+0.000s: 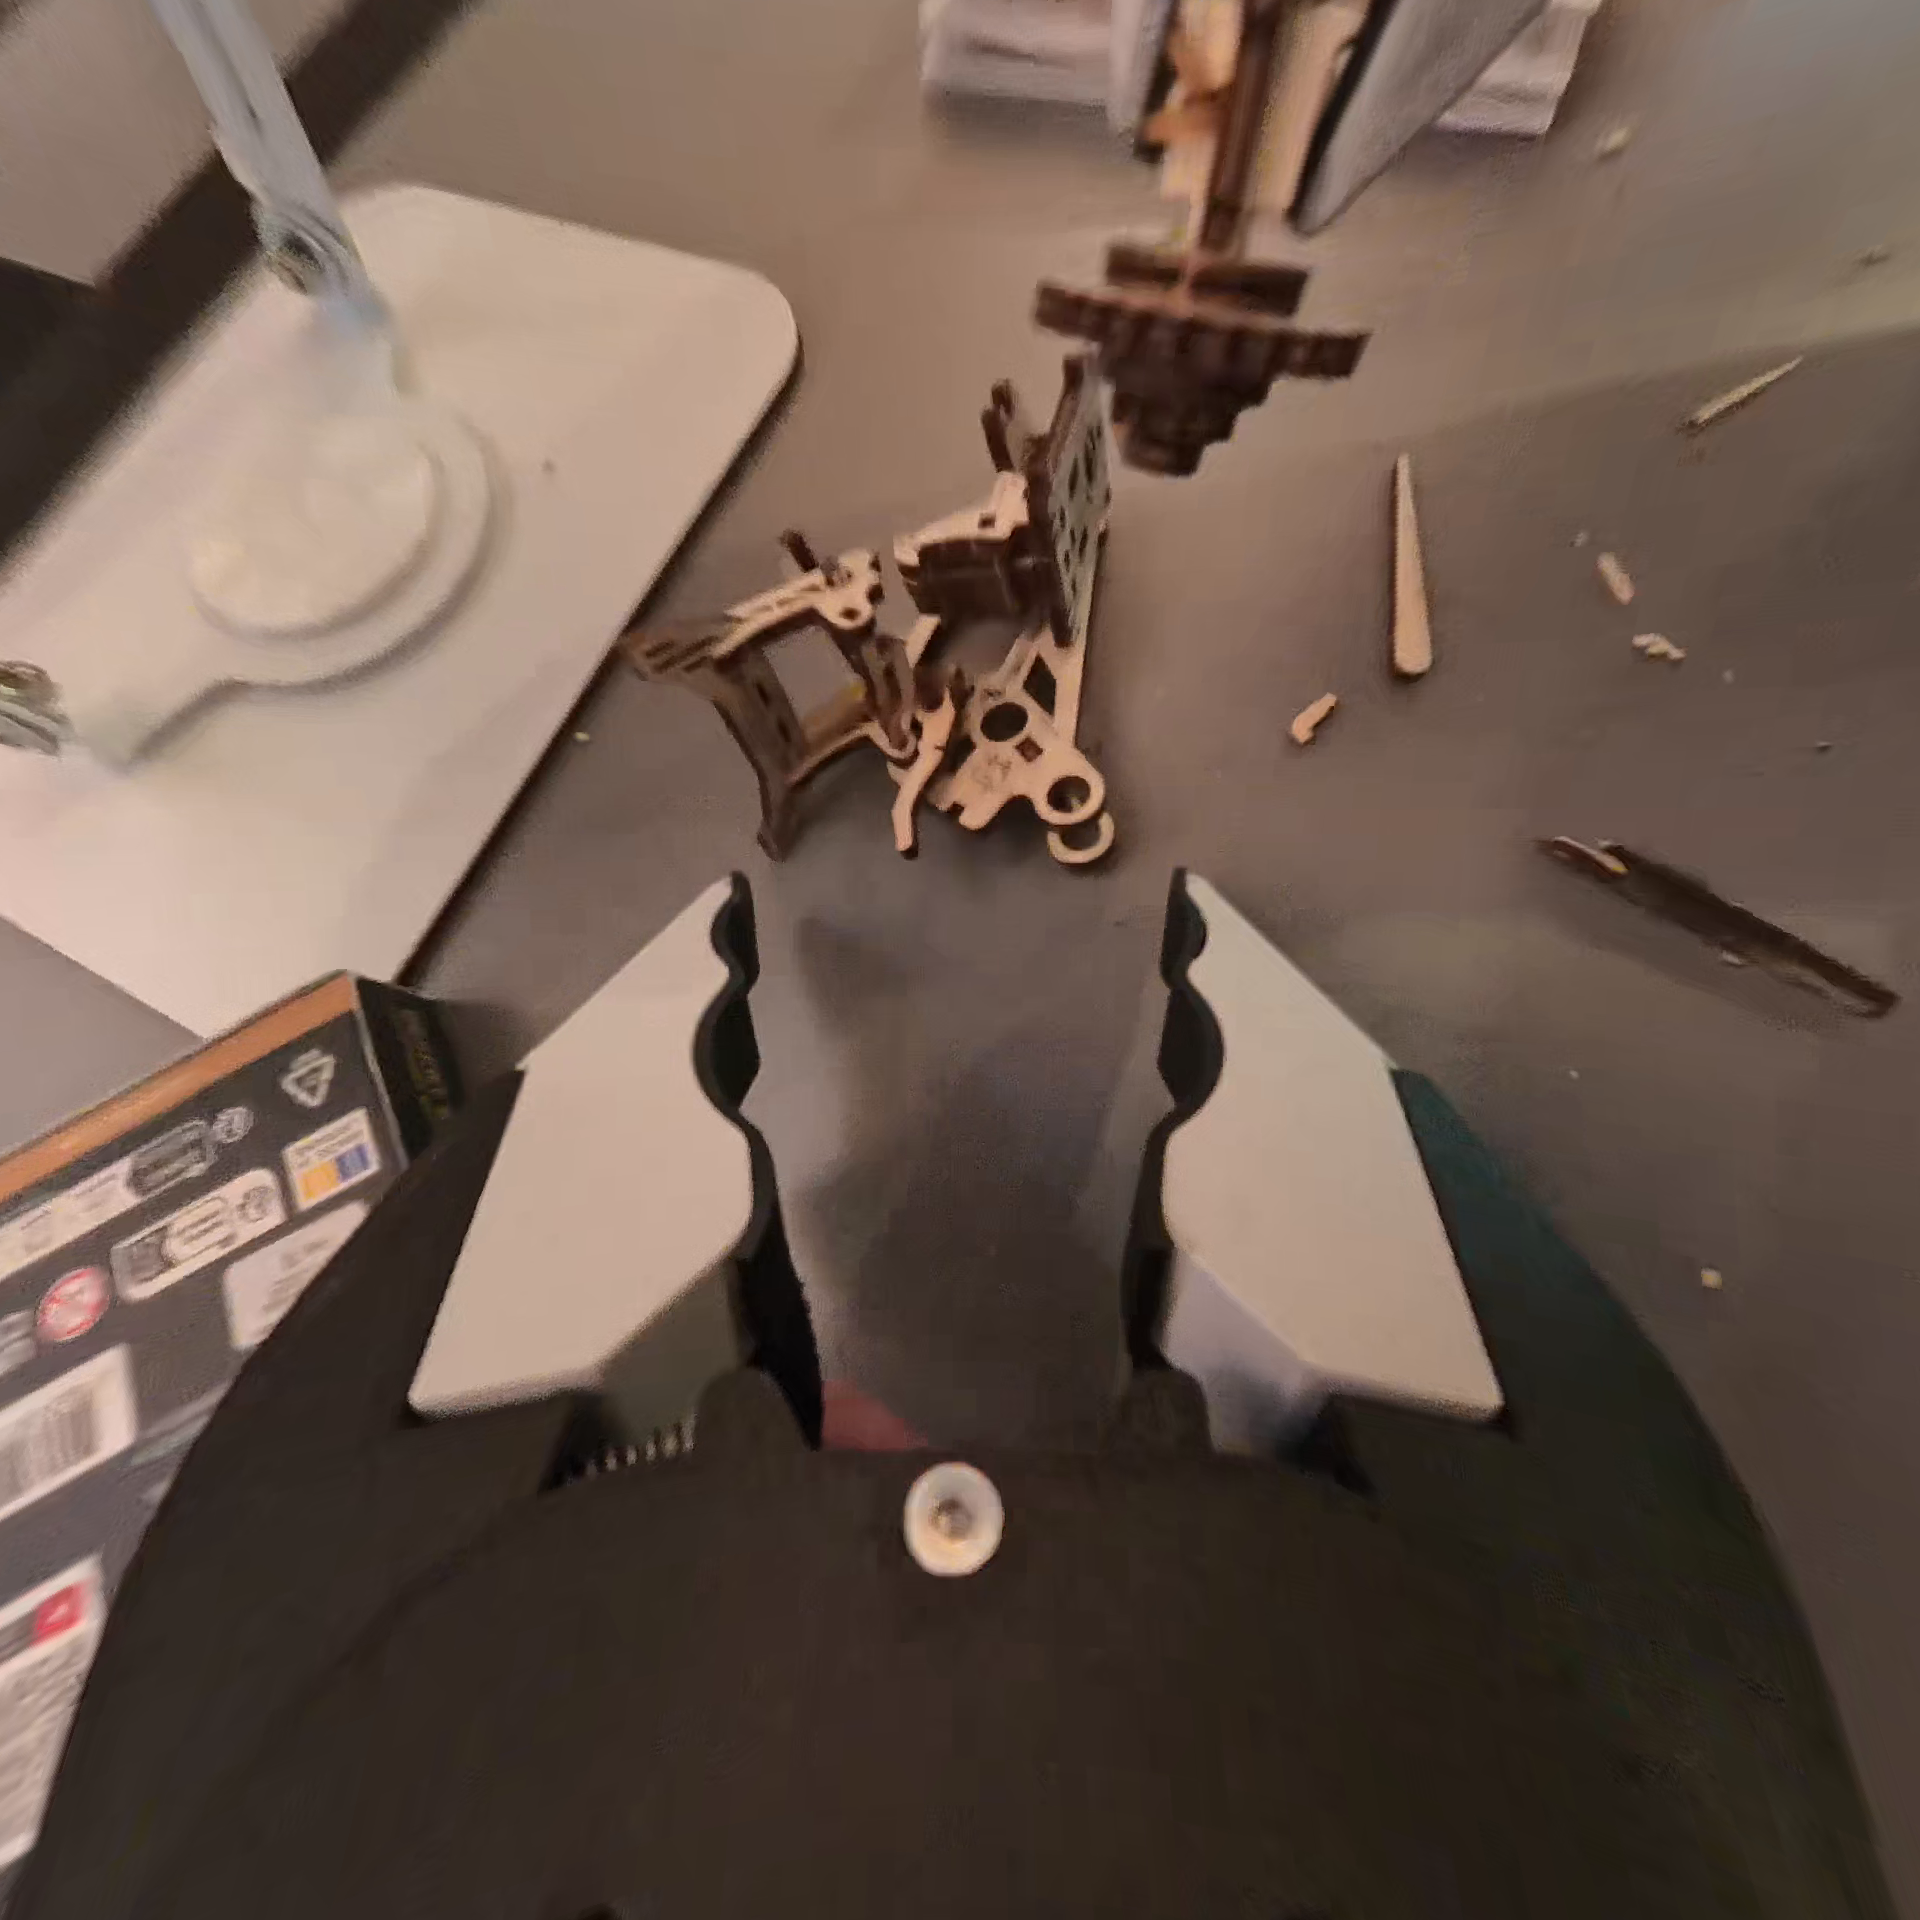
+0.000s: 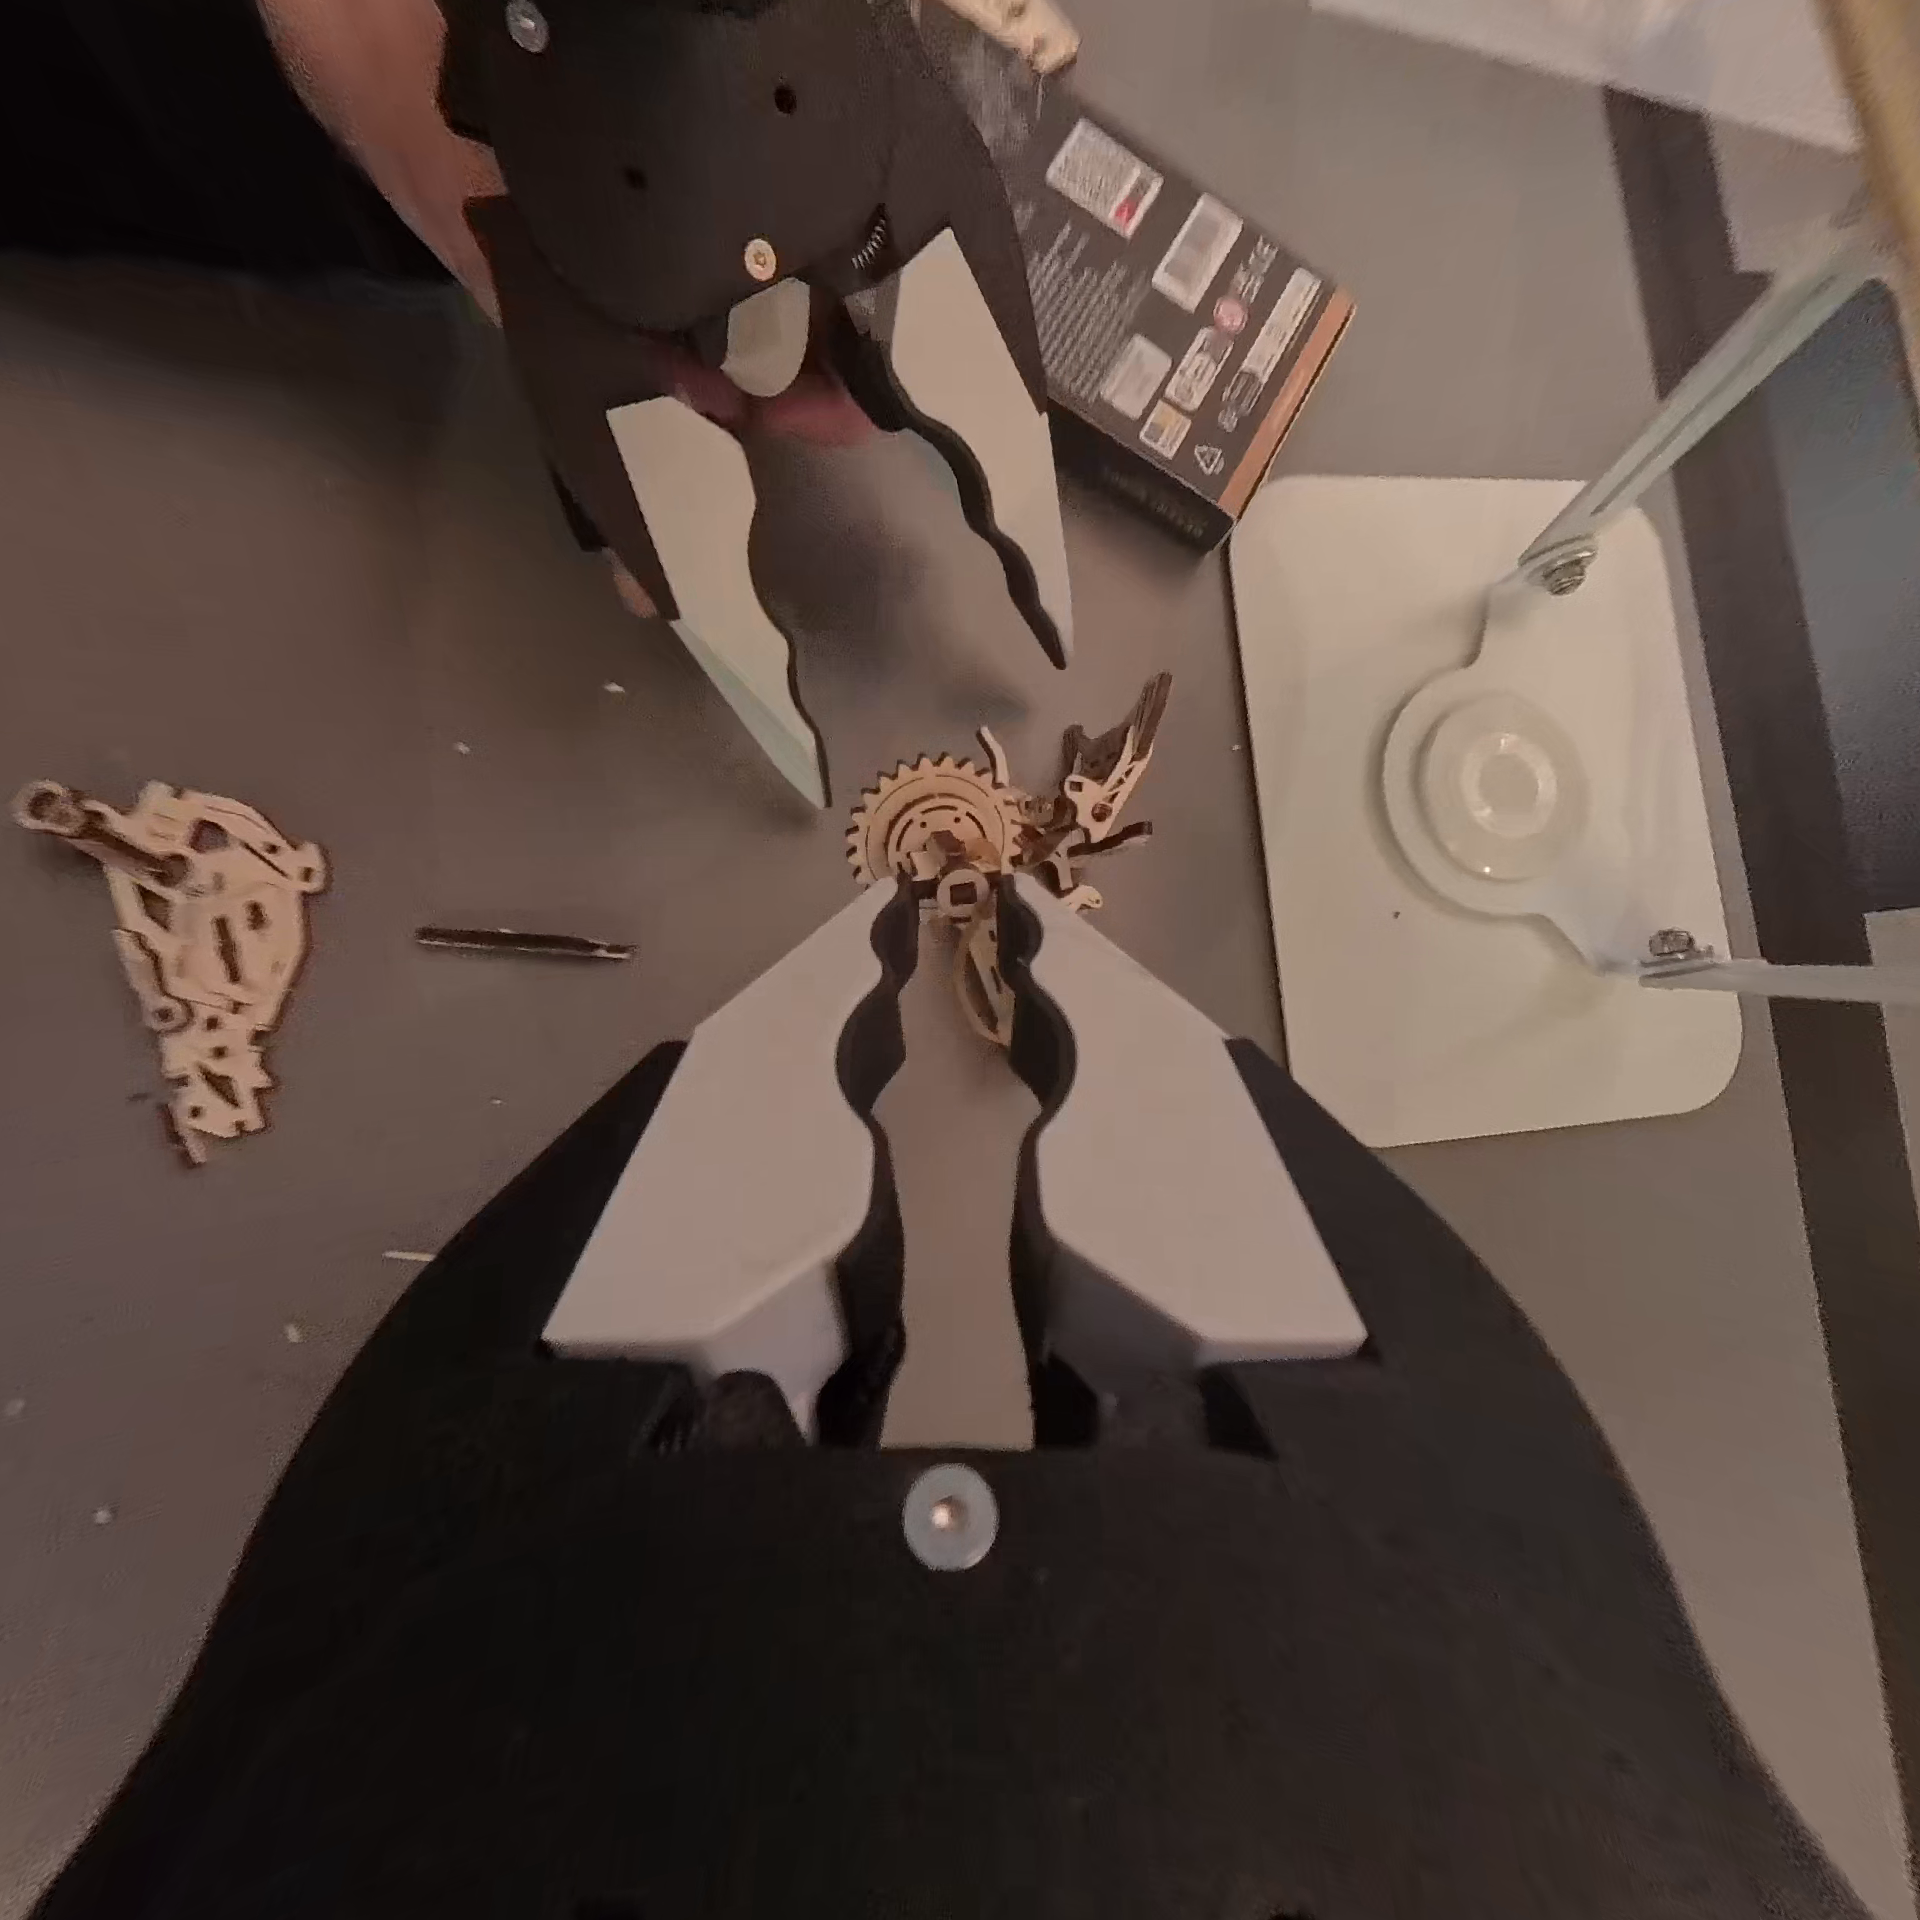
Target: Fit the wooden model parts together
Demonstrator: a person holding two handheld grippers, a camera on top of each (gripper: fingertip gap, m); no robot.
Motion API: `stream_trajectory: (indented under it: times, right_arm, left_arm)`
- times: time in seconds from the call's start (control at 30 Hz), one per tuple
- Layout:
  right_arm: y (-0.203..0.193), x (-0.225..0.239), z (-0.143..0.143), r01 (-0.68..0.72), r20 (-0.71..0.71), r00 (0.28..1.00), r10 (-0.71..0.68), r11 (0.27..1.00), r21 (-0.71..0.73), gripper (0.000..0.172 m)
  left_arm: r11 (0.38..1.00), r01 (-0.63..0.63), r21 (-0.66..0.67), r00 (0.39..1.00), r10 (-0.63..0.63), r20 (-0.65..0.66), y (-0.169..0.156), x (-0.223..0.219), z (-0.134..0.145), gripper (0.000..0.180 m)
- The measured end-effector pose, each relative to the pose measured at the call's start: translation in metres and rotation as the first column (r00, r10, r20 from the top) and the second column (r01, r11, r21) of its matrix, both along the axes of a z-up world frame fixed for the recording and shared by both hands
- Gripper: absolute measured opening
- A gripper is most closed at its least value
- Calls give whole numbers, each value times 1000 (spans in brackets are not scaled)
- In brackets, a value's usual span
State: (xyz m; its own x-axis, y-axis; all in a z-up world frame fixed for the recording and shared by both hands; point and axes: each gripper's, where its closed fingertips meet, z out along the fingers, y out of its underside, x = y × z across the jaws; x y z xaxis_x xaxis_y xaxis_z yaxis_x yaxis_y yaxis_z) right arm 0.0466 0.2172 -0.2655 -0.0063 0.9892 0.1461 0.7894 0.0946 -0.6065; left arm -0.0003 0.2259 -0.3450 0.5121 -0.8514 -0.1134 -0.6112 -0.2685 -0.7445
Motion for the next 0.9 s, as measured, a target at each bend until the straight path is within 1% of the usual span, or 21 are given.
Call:
stream_trajectory:
  times: [0.03, 0.13, 0.27, 0.47, 0.6, 0.67, 0.9]
  right_arm:
    - [3, -2, -7, -9, 31, 999, 9, 1000, 7, 12]
    - [11, -8, -23, -46, 133, 990, 41, 998, 38, 12]
    - [16, -12, -37, -112, 248, 964, 99, 993, 39, 12]
    - [23, -13, -46, -203, 387, 908, 164, 977, 64, 12]
    - [24, -15, -50, -218, 412, 892, 186, 975, 31, 12]
    - [23, -18, -48, -242, 402, 891, 208, 970, 33, 12]
    - [17, -23, -51, -289, 430, 866, 257, 957, 9, 12]
  left_arm:
    - [1000, 10, -16, 1000, -10, -9, -1, 4, -5, 76]
    - [1000, -8, -18, 1000, 8, 4, 4, 10, -4, 69]
    - [997, 6, -79, 1000, -5, 12, 3, 12, -7, 70]
    - [989, 13, -145, 998, -3, 69, 3, 12, -5, 66]
    - [989, 16, -149, 998, -7, 59, 2, 13, -7, 65]
    - [989, 16, -145, 999, -8, 51, 2, 13, -7, 64]
    - [990, -3, -141, 999, 10, 51, 5, 12, -7, 54]
